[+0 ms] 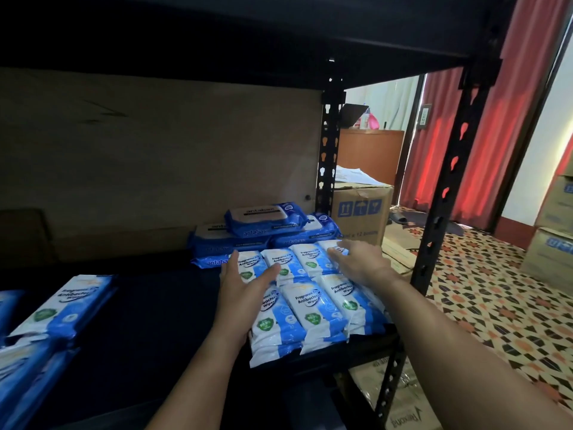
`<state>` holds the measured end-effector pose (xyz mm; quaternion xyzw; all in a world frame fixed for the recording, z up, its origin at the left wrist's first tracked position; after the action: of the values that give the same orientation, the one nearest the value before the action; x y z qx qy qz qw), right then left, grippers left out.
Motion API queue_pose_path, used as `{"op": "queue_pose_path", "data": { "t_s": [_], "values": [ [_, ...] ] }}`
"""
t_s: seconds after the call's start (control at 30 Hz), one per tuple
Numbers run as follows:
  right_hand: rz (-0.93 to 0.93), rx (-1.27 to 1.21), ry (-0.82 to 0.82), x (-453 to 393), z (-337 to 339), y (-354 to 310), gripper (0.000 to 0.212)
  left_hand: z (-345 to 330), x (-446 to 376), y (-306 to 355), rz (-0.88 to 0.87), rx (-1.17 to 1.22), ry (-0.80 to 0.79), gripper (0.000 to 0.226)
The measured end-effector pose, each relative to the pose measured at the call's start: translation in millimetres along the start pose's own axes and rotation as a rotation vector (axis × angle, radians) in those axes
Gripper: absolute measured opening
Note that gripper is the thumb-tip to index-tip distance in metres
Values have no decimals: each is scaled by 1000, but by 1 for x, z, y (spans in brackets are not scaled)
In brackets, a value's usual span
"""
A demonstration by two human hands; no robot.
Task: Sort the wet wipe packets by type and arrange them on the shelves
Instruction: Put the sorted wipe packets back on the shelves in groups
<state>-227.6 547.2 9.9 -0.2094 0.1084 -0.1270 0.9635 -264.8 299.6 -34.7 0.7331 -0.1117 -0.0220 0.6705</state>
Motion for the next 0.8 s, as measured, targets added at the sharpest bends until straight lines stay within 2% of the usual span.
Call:
{"op": "queue_pose_path", "data": {
  "t_s": [0.07, 0.13, 0.23, 0.33, 0.5, 0.8],
  "values": [
    [12, 73, 36, 12, 6, -6, 64, 3, 16, 3, -42, -35, 30, 106],
    [4, 127, -36, 27, 4, -8, 73, 2, 37, 2, -132, -191, 32, 104],
    [-50, 140, -190, 42, -5, -3, 90, -11, 74, -4, -221, -444, -20, 118],
    [-67, 188, -223, 49, -11, -1, 94, -23, 88, -11, -243, -608, -31, 128],
    [-45, 220, -226, 54, -13, -5, 87, -24, 80, -9, -195, -590, 9, 126],
    [-54, 239, -203, 54, -10, -8, 86, -24, 83, -7, -184, -610, -32, 128]
  ]
}}
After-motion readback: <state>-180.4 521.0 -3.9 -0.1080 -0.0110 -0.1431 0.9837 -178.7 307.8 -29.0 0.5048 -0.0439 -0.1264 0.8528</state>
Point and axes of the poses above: each hand's wrist, its own x-axis away from the middle knuckle, its own z-axis out of the back of the hand, y = z × x, the point moved 5 cm from there along -x, towards the middle knuckle, and after that the axes turned 15 degrees about z, right-handed, at the moved point
